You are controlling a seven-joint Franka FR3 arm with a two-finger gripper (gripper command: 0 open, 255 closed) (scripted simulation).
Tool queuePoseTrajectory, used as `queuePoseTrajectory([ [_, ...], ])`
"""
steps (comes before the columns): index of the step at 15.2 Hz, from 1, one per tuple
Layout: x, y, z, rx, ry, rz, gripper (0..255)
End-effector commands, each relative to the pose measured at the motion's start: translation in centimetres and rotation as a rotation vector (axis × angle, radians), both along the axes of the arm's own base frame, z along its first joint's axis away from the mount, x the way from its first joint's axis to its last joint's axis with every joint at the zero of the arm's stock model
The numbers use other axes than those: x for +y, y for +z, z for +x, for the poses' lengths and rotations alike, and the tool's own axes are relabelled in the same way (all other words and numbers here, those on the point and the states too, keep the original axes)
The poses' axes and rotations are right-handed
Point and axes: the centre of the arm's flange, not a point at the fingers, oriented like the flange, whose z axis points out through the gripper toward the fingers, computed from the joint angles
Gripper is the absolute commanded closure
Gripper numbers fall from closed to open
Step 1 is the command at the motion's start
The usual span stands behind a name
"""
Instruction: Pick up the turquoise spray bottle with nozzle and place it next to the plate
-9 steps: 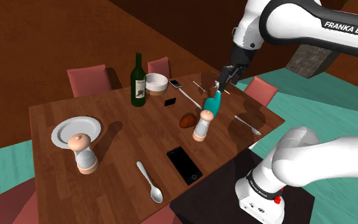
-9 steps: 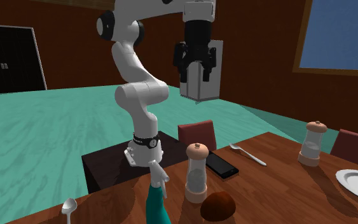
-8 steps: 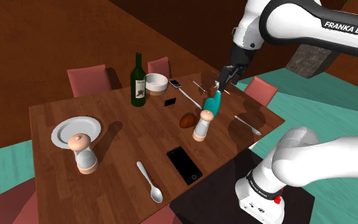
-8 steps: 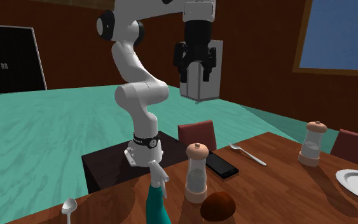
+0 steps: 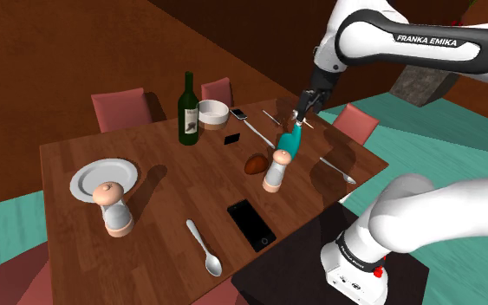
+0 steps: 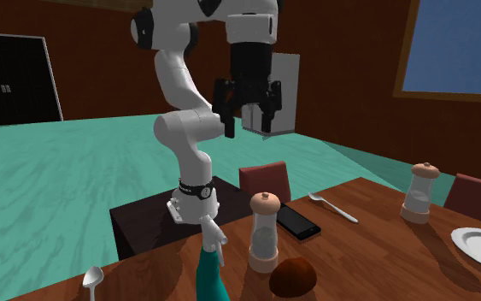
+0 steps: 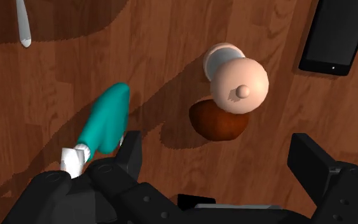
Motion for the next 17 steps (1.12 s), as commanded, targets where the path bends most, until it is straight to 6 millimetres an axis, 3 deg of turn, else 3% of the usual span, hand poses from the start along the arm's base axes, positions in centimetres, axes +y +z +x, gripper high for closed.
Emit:
queuePoseTrajectory([
  [1,-2.1,-1.1,1.1,0.001,-0.002,0.004,0],
  [13,-15.4,-7.9,7.4,0.008,-0.019,0.029,0],
  [17,-15.4,-9.5,7.4,0.008,-0.019,0.029,0],
])
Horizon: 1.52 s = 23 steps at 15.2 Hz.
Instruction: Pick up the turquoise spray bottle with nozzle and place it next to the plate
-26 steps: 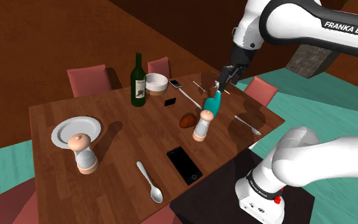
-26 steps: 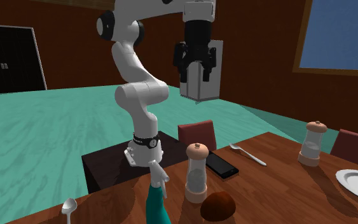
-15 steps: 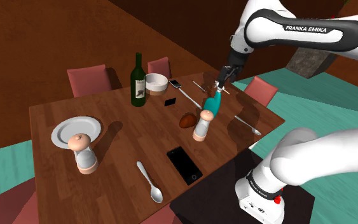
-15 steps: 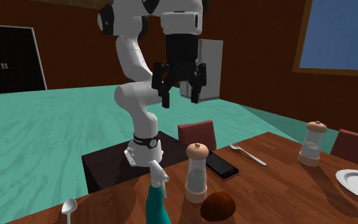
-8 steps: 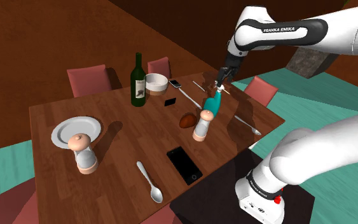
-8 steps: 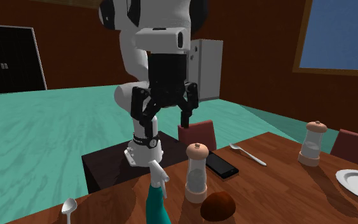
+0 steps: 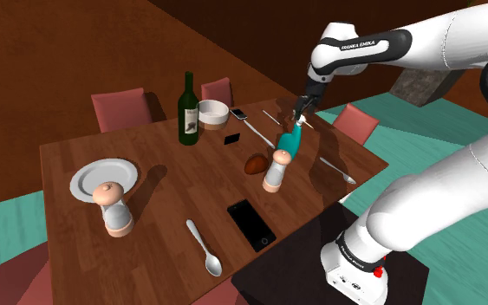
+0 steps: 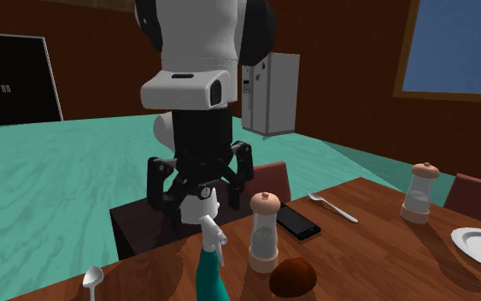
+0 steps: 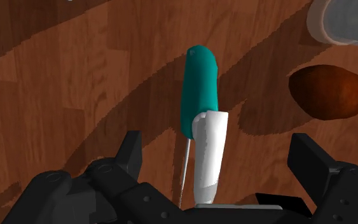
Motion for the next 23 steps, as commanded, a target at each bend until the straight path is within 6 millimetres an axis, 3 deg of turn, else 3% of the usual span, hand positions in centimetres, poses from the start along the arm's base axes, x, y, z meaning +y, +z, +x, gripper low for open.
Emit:
queuePoseTrajectory([
  [1,-0.2,-1.0,0.1,0.0,0.0,0.0,0],
  [4,-0.2,-2.9,0.1,0.0,0.0,0.0,0],
  [12,-0.1,-2.9,0.1,0.0,0.0,0.0,0],
  [13,-0.1,-2.9,0.1,0.0,0.0,0.0,255],
  [23,-0.1,-2.4,0.0,0.0,0.0,0.0,255],
])
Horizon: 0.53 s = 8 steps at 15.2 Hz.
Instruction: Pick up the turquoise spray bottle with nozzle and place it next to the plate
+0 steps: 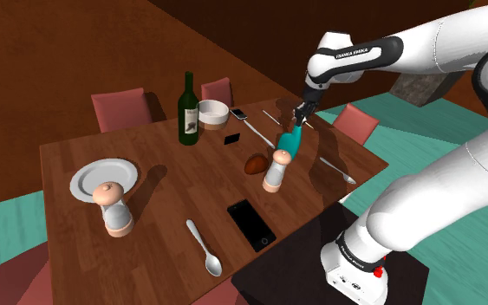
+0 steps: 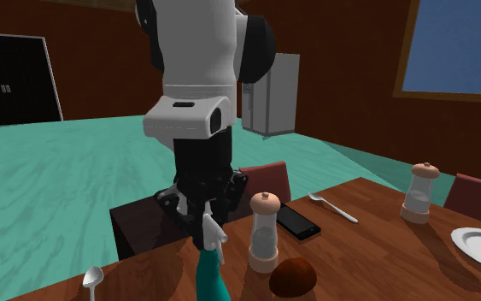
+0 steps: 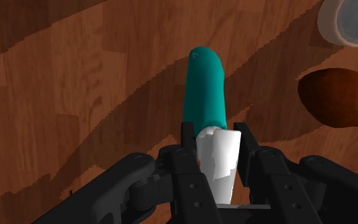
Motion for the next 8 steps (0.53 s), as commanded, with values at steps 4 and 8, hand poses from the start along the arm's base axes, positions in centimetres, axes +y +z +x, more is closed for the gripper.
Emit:
queuePoseTrajectory([
  [4,0.0,2.4,0.0,0.0,0.0,0.0,255],
  [8,0.0,4.5,0.0,0.0,0.0,0.0,255],
])
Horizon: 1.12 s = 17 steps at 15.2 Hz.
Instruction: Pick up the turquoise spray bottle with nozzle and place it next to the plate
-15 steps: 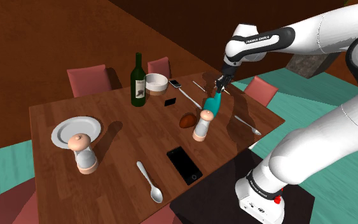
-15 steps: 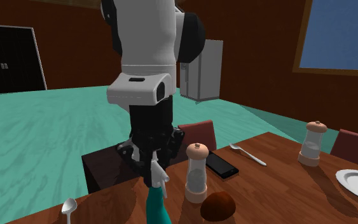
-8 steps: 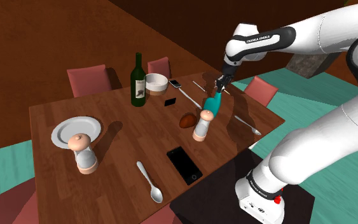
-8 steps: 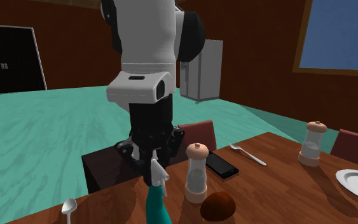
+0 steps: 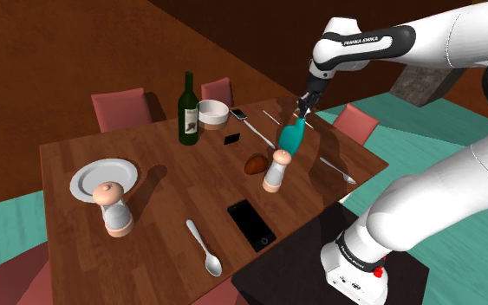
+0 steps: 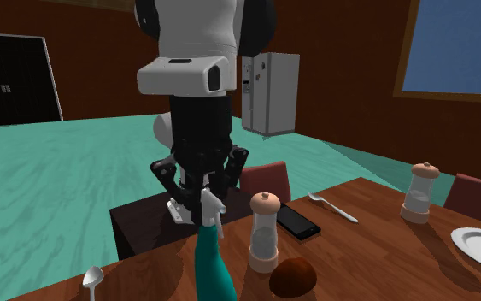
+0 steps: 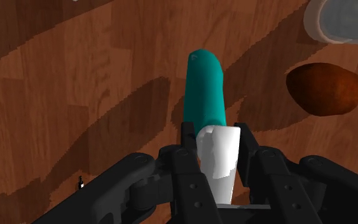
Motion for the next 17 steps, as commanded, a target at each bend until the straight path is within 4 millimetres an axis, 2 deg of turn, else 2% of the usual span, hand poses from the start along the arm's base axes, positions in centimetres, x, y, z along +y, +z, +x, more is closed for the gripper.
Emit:
queuePoseTrajectory([
  [1,0.0,1.0,0.0,0.0,0.0,0.0,255],
  [17,0.0,9.4,0.0,0.0,0.0,0.0,255],
])
